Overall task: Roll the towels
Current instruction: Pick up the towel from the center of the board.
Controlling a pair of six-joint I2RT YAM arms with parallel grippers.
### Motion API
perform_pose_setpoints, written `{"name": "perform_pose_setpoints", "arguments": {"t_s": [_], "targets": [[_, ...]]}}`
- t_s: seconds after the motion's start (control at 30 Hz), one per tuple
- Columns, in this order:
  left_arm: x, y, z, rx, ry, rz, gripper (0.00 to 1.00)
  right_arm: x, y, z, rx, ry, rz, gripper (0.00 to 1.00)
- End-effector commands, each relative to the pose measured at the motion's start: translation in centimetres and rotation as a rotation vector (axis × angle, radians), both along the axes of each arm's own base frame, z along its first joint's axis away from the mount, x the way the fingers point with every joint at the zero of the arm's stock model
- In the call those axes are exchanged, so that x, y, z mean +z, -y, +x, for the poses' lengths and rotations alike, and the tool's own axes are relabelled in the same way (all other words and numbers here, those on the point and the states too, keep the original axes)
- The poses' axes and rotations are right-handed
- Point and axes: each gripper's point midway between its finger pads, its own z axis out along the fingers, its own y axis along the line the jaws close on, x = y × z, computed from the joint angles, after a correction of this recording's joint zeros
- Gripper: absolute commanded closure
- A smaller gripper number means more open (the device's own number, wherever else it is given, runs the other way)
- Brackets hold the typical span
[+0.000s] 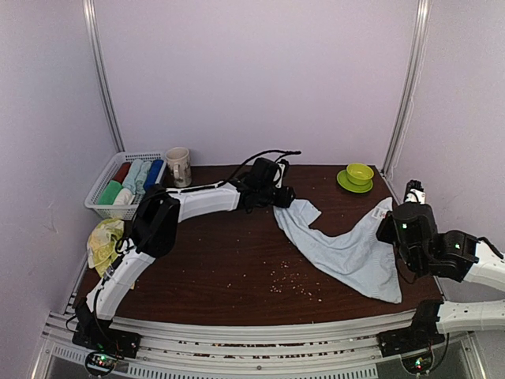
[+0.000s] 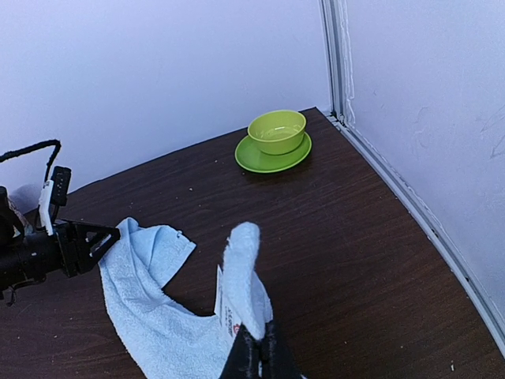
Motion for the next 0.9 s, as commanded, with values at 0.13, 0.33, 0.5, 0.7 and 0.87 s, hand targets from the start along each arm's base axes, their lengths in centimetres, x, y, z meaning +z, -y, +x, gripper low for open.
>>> {"name": "perform_pose_setpoints", "arguments": {"t_s": [0.13, 0.33, 0.5, 0.7, 0.87], "targets": [[-0.7, 0.3, 0.1, -0.014, -0.020, -0.047, 0.46, 0.7, -0.2, 0.1, 0.007, 0.017, 0.024, 1.00], [-0.8, 0.7, 0.0, -0.027, -0.013, -0.075, 0.82, 0.5, -0.2, 0.1, 0.008, 0.014, 0.012, 1.00], [0.4, 1.1, 0.1, -0.040, -0.002, -0.100, 1.00, 0.5, 0.0, 0.1, 0.004, 0.013, 0.010, 1.00], [5.0, 0.5, 0.6, -0.018, 0.091, -0.131, 1.00, 0.9, -0.1, 0.2, 0.007, 0.029, 0.017, 1.00], [17.1, -2.9, 1.5, 0.044, 0.262, -0.204, 1.00, 3.5, -1.0, 1.3, 0.017, 0.068, 0.000, 1.00]]}}
